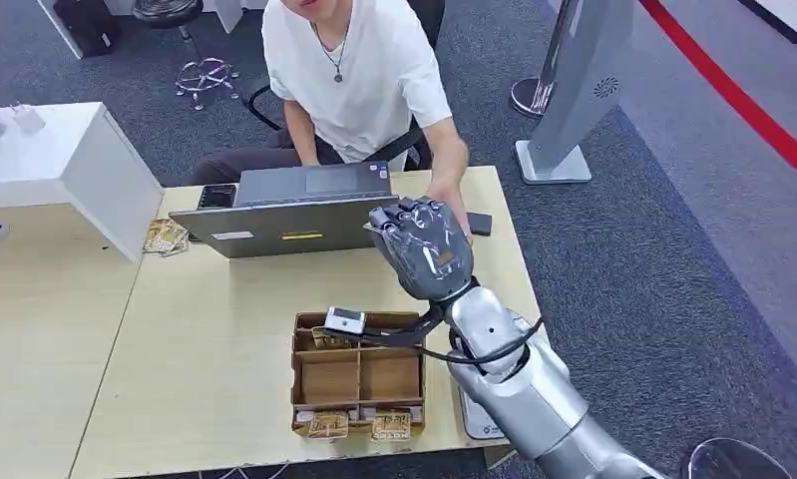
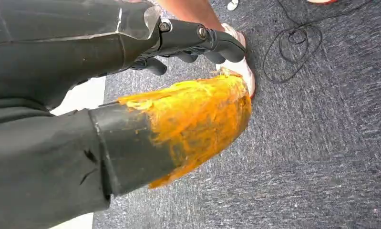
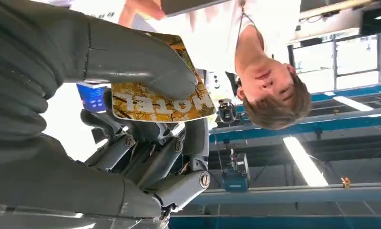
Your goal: Pass the card to the sensor for recognition and then transmit it.
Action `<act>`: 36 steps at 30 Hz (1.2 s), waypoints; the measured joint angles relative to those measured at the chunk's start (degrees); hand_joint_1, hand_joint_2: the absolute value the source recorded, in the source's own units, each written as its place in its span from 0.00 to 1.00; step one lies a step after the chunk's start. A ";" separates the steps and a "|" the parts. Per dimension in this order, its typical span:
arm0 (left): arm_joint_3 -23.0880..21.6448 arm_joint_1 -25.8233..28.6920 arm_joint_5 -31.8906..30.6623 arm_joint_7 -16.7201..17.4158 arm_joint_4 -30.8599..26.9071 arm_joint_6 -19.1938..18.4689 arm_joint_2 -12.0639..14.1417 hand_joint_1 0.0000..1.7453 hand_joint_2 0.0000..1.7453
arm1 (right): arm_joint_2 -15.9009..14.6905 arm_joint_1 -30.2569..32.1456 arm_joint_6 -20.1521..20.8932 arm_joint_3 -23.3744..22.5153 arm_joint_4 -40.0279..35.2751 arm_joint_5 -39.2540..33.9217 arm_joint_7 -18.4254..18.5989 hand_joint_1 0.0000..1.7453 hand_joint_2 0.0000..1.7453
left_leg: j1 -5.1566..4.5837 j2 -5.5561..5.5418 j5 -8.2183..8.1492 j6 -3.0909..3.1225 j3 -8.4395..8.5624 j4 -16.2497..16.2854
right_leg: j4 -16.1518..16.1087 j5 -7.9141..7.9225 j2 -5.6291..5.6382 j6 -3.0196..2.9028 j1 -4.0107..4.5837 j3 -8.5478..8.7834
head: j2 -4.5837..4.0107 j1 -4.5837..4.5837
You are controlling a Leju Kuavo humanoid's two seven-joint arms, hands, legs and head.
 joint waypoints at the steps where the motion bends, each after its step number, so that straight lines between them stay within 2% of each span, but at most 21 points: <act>1: 0.00 0.01 -0.02 0.00 0.00 -0.04 0.00 0.00 0.00 | 0.15 -0.25 0.02 -0.20 0.44 0.13 0.09 1.00 1.00 | 0.00 0.00 0.00 0.00 0.00 0.00 | 0.00 0.00 0.00 0.00 0.00 0.00 | 0.00 0.00; 8: 0.00 0.01 -0.15 0.00 0.00 -0.04 0.02 0.00 0.00 | 0.52 -1.46 0.17 -0.52 2.43 1.22 1.03 1.00 1.00 | 0.00 0.00 0.00 0.00 0.00 0.00 | 0.00 0.00 0.00 0.00 0.00 0.00 | 0.00 0.00; 9: 0.00 0.01 -0.17 0.00 0.00 -0.04 0.02 0.00 0.00 | 0.63 -1.73 0.33 -0.66 3.04 1.64 1.38 0.78 1.00 | 0.00 0.00 0.00 0.00 0.00 0.00 | 0.00 0.00 -0.01 0.00 0.00 0.00 | 0.00 0.00; 10: -0.02 0.02 -0.20 0.00 0.00 -0.04 0.02 0.00 0.00 | 0.68 -1.91 0.44 -0.72 3.43 1.77 1.64 0.78 1.00 | 0.00 0.00 0.00 0.00 0.00 0.00 | 0.00 0.00 -0.01 0.00 0.00 0.00 | 0.00 0.02; 11: 0.00 0.02 -0.20 0.00 0.00 -0.07 0.02 0.00 0.00 | 0.70 -2.08 0.63 -0.78 3.82 1.97 1.92 0.00 1.00 | 0.00 0.00 0.00 0.00 0.00 0.00 | 0.00 0.00 0.00 0.00 0.00 0.00 | 0.00 0.00; 17: 0.00 0.06 0.11 0.00 0.00 -0.05 0.02 0.00 0.00 | 0.74 -2.52 2.49 -1.75 5.92 2.86 4.06 0.00 1.00 | 0.00 -0.01 0.00 0.00 0.00 0.00 | 0.00 0.00 0.00 0.00 0.00 0.00 | 0.00 0.00; 26: 0.00 0.09 0.81 0.28 0.00 0.09 0.00 0.00 0.00 | 0.72 -0.51 1.16 -3.24 5.42 1.92 4.79 0.00 1.00 | 0.00 -0.01 0.00 0.00 0.01 0.01 | 0.00 -0.01 0.00 0.00 0.00 -0.02 | 0.00 0.00; 27: 0.00 0.10 1.03 0.35 0.00 0.11 0.00 0.00 0.00 | 0.72 0.33 0.70 -3.48 4.65 1.11 4.59 0.00 0.00 | 0.00 -0.01 0.00 0.00 0.01 0.01 | 0.00 -0.01 0.00 0.00 0.00 -0.02 | 0.00 0.02; 36: 0.04 0.21 2.43 0.81 0.00 0.81 -0.24 0.00 0.00 | -0.09 10.81 -1.66 -6.77 -6.76 -4.31 0.48 0.00 0.00 | 0.00 -0.04 -0.03 0.01 -0.02 0.01 | -0.01 -0.02 0.00 0.00 0.00 -0.04 | 0.00 0.00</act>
